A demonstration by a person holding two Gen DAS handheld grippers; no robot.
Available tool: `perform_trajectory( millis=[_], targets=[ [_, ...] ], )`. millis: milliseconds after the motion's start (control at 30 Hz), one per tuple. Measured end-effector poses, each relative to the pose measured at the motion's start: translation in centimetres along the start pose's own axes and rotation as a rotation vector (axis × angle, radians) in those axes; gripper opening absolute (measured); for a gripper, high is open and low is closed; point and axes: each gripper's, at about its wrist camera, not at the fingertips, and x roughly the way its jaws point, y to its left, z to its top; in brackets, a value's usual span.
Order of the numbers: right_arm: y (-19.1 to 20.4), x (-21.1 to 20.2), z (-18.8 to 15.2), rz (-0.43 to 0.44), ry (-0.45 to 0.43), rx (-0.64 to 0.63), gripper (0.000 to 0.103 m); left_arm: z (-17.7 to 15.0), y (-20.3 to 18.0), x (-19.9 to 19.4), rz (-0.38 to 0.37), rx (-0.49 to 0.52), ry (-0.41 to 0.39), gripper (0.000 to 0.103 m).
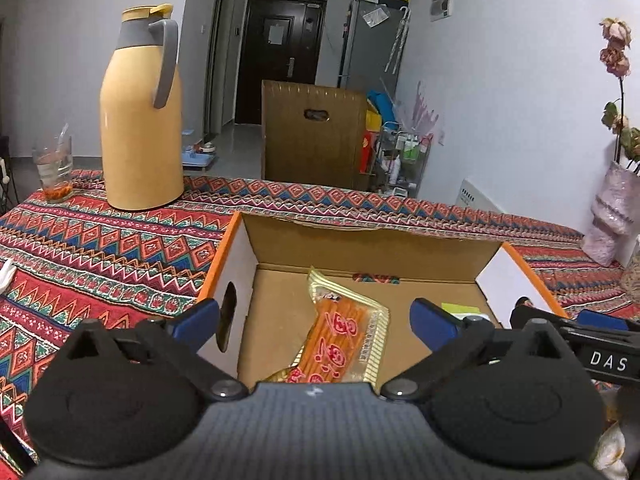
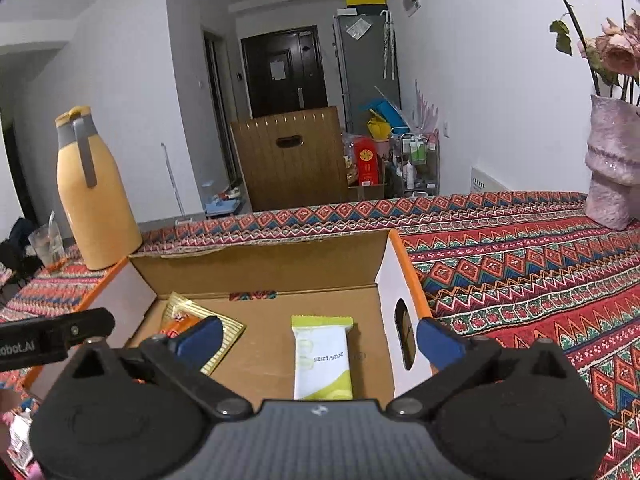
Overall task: Organize snacks
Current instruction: 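Lower both held packs into the cardboard box and open both tools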
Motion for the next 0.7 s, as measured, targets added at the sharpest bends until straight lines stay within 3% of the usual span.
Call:
perform_trajectory(
  millis=[333, 700],
  targets=[
    [-0.7, -1.5, 0.2, -0.01, -0.027, 0.008, 0.103, 0.3, -0.2, -0.9, 0.02, 0.007, -0.011, 0.103],
    [-0.2, -6.6, 0.8, -0.013, -0.113, -0.03, 0.103, 1.1, -0.6, -5.0, 0.02, 0.036, -0.071, 0.103]
  ],
)
